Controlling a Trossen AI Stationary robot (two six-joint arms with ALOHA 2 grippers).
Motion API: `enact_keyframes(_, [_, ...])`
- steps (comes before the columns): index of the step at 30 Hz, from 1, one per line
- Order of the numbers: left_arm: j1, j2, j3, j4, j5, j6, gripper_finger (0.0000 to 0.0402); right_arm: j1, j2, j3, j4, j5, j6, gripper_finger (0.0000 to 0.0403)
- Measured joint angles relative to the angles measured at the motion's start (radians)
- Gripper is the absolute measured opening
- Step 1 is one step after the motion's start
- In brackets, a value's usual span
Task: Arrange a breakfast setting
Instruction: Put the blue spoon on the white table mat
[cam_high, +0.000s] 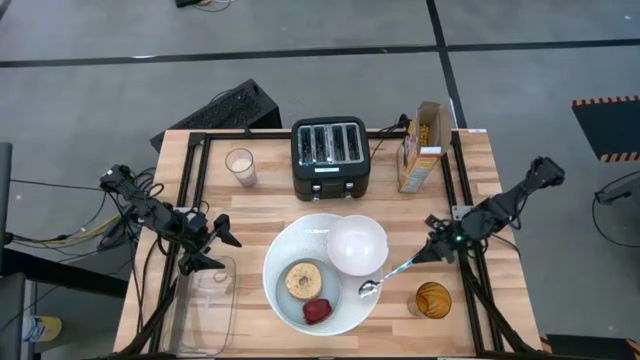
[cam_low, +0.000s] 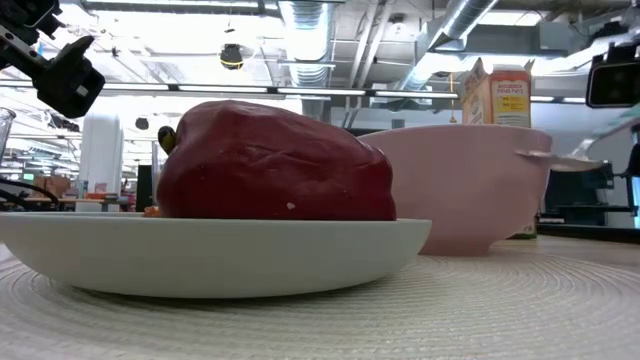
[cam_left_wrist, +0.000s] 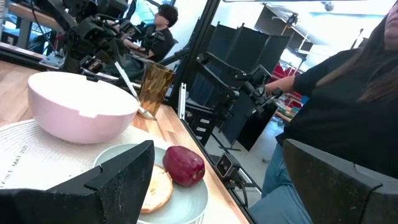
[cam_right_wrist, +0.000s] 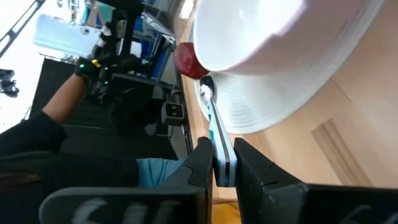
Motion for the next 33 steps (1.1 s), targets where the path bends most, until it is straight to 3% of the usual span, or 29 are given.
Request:
enact_keyframes(11, [0.000, 0.000, 0.000, 0.000, 0.000, 0.000, 0.0340, 0.000, 0.130, -0.016, 0.125, 0.021, 0.014, 0.0057])
enact_keyframes(33, [0.000, 0.000, 0.000, 0.000, 0.000, 0.000, 0.0340, 0.000, 0.543, -0.016, 0.472, 0.020, 0.035, 0.0057])
